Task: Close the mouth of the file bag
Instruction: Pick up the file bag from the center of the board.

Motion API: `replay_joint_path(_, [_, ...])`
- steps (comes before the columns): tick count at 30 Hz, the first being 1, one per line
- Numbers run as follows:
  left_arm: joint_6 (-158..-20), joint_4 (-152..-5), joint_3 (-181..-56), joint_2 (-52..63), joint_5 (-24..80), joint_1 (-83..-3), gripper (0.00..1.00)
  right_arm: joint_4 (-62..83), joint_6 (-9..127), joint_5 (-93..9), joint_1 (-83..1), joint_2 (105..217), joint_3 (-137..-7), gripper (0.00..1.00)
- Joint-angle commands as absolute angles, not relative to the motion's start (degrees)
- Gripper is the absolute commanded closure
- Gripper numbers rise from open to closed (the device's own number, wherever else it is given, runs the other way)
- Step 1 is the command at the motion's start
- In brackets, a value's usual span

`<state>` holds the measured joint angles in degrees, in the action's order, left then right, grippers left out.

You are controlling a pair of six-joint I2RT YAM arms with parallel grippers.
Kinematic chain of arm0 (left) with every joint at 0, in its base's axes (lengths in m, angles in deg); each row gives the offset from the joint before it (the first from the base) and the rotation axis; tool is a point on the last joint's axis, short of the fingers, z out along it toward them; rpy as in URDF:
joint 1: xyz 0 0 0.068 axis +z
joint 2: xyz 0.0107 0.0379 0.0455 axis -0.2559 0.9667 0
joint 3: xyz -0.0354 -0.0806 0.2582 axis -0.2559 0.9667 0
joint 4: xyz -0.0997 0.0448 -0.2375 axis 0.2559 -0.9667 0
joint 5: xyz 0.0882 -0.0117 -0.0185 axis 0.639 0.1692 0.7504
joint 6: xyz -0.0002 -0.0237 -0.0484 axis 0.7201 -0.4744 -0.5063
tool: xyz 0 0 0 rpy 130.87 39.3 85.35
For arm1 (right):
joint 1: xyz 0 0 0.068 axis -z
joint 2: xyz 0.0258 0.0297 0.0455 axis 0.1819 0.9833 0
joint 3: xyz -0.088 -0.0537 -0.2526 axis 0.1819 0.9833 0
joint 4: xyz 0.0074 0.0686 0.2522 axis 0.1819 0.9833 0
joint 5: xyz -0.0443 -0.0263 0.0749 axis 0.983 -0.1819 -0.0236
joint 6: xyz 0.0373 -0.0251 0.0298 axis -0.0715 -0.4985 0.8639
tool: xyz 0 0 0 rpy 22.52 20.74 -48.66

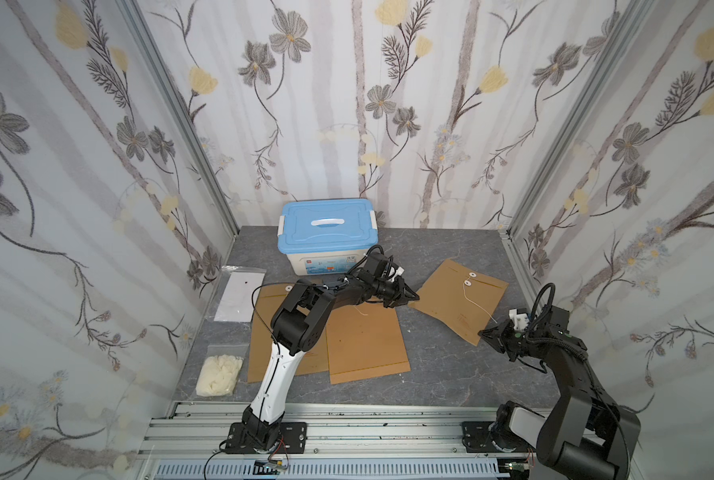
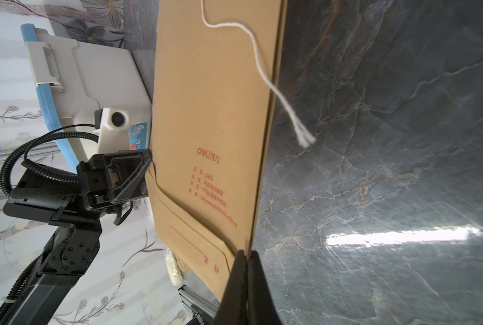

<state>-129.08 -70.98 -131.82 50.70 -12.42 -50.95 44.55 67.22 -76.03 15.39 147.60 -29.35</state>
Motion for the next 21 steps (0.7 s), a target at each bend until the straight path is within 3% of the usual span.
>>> replay_joint_path(1, [-126.88,-72.38,-132.95,49.78,-14.34,-50.82,0.83,43.48,65.81,-75.69,14.96,148.10,-29.95,0.96])
replay_joint_path(3, [-125.75,-73.59,-133.39,49.70,-14.09,-50.74,0.86,43.48,65.70,-75.48,14.83,148.43,-29.94,0.90])
replay_joint_path(5, [-125.78,-73.58,-133.58,49.94,-14.61,-50.62,0.96,43.56,65.81,-75.20,14.74,148.42,-30.04,0.80])
replay_joint_path(7, [-125.62,-73.35,-133.67,50.19,-15.33,-50.56,1.00,43.65,65.81,-74.63,14.74,148.50,-30.52,0.67])
replay_joint_path(11, [-125.12,-73.90,-133.23,49.68,-15.30,-50.53,1.00,43.51,66.85,-72.53,14.93,147.94,-30.67,0.45])
replay_joint_path(12, [-124.81,-74.49,-133.23,49.31,-14.77,-50.51,1.00,43.41,67.23,-71.86,15.02,147.67,-30.70,0.20])
replay_joint_path(13, [-125.02,-74.68,-133.06,48.87,-13.90,-50.46,1.00,43.15,67.74,-70.94,15.18,147.31,-30.45,0.04])
replay_joint_path(21, [-138.31,-60.57,-129.10,45.37,-12.42,-50.73,1.00,35.67,72.60,-75.02,15.27,147.50,-27.70,0.00])
